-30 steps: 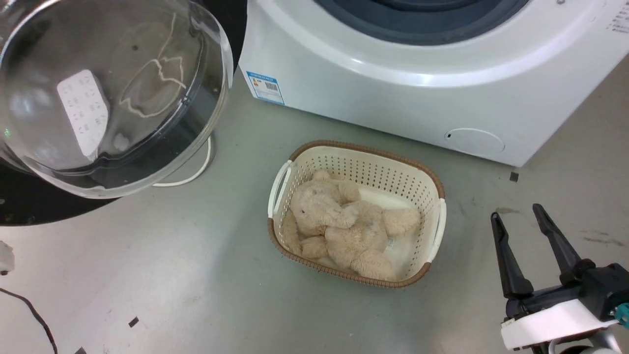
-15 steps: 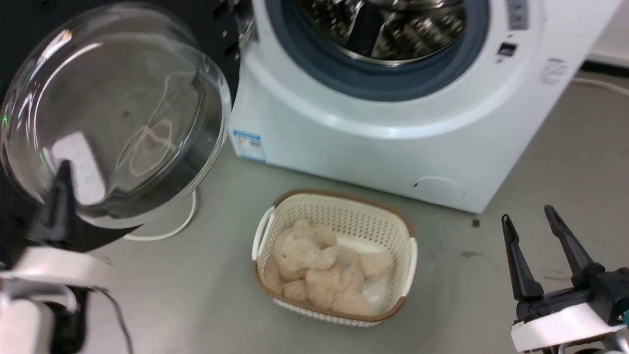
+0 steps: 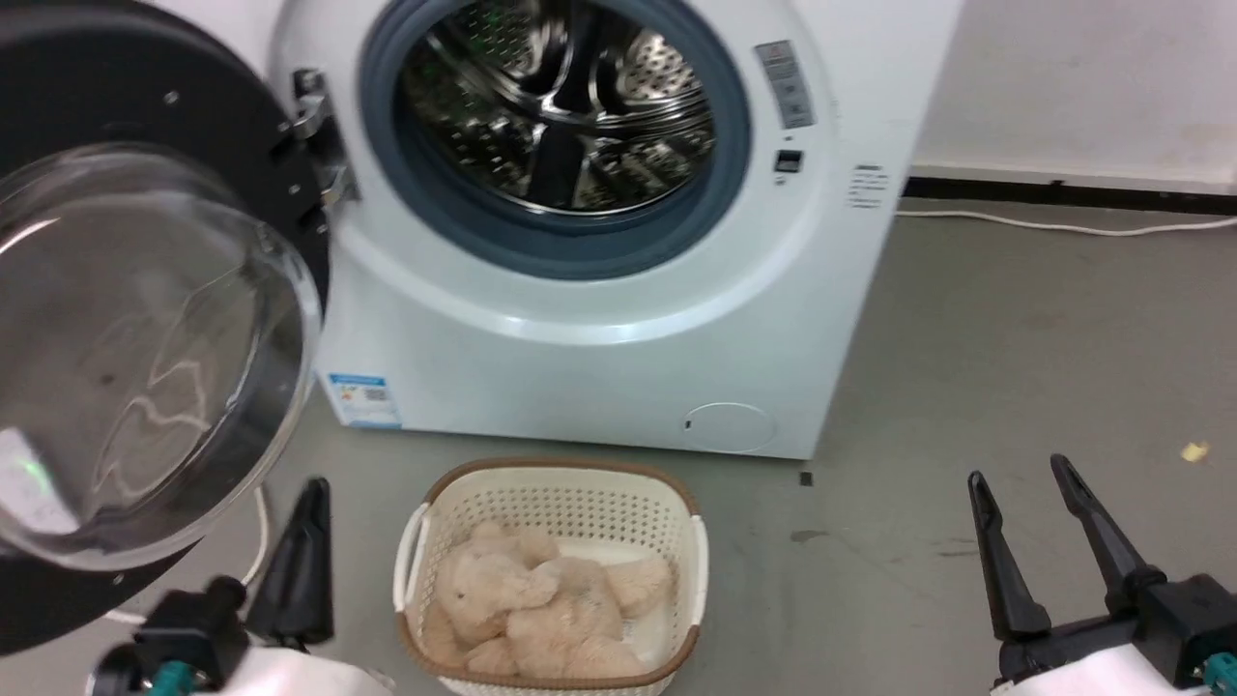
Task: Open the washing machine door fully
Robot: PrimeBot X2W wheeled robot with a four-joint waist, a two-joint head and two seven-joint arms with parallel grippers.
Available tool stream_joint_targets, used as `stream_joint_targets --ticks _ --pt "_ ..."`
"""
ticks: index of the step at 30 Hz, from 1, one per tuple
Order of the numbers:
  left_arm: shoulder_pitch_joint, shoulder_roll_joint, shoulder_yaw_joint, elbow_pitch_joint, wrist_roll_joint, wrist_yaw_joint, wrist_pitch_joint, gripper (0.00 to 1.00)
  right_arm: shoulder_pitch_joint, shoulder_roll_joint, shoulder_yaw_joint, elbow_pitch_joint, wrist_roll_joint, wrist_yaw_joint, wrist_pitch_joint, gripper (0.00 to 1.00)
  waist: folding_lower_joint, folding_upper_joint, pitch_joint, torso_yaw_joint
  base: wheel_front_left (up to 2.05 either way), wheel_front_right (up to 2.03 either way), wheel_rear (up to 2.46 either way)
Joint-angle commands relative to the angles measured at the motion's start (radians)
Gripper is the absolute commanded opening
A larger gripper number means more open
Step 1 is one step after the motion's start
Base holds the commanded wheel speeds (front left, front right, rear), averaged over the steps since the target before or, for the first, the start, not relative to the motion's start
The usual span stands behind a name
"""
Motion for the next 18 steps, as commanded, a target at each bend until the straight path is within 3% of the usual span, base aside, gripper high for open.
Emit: stream_joint_targets --ticks 1,4,6,18 --pt "0.016 -0.006 -0.007 -0.001 0.01 0.01 0.001 0.0 0.014 0.006 0.0 -0.003 -0.003 -0.001 -0.009 1.0 0.0002 0.0 -0.017 -0.027 0.0 0.0 0.0" --pt "0.044 -0.026 -0.03 0.008 0.027 0.031 -0.003 0.01 0.028 0.01 0.002 0.003 -0.003 -0.001 -0.015 1.0 0.0002 0.0 -0.021 -0.04 0.0 0.0 0.0" --pt "0.056 -0.042 -0.04 0.018 0.029 0.041 -0.009 1.0 0.037 0.012 0.0 0.007 -0.002 -0.001 -0.018 1.0 0.0002 0.0 -0.024 -0.044 0.0 0.0 0.0" --pt "0.084 -0.066 -0.089 0.054 0.055 0.058 -0.021 1.0 0.061 0.016 -0.002 0.043 0.002 -0.001 -0.025 1.0 0.0002 0.0 -0.035 -0.053 0.0 0.0 0.0"
